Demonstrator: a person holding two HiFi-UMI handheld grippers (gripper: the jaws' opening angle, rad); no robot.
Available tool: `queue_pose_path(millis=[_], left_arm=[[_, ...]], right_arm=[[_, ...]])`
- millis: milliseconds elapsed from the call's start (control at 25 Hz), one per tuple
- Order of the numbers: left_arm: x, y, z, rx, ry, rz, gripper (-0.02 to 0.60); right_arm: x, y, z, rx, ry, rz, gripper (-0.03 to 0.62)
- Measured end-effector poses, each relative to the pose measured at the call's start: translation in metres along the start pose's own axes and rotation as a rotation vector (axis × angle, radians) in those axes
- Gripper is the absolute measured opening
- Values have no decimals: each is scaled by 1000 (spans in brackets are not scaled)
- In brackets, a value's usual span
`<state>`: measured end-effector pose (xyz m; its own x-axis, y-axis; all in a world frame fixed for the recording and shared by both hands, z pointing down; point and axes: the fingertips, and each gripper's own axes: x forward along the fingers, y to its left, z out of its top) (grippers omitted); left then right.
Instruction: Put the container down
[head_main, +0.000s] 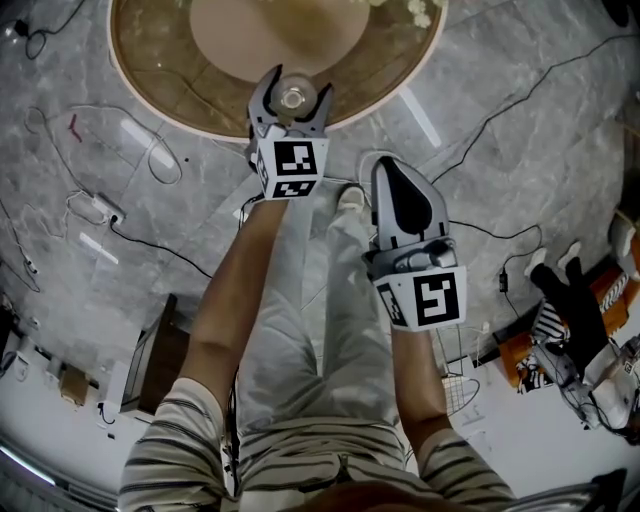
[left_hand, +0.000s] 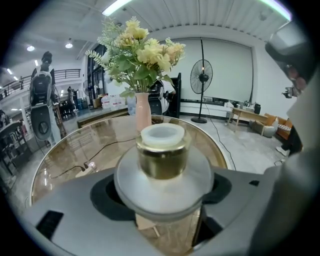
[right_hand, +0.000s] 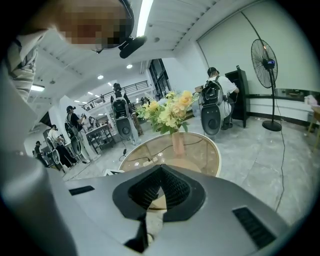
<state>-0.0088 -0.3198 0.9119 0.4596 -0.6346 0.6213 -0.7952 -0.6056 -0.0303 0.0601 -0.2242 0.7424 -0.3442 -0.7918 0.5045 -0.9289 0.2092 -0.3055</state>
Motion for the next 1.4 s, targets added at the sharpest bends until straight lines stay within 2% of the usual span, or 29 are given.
queue_pose_path(millis=[320, 520, 720, 1040, 1400], left_arm=[[4, 1, -2, 28, -13, 2, 331], [-1, 1, 1, -30, -30, -4, 369], [-18, 0, 10, -57, -48, 4, 387], [-74, -2, 45, -66, -105, 31, 386], [-165, -21, 112, -132, -179, 49, 299]], right_arm=[[5, 2, -5, -3, 11, 4, 8], [3, 6, 2, -8, 3, 11, 8], [-7, 8, 13, -15, -22, 11, 8], [-46, 12, 41, -45, -67, 2, 8], [-113, 40, 83, -85, -112, 38, 8]])
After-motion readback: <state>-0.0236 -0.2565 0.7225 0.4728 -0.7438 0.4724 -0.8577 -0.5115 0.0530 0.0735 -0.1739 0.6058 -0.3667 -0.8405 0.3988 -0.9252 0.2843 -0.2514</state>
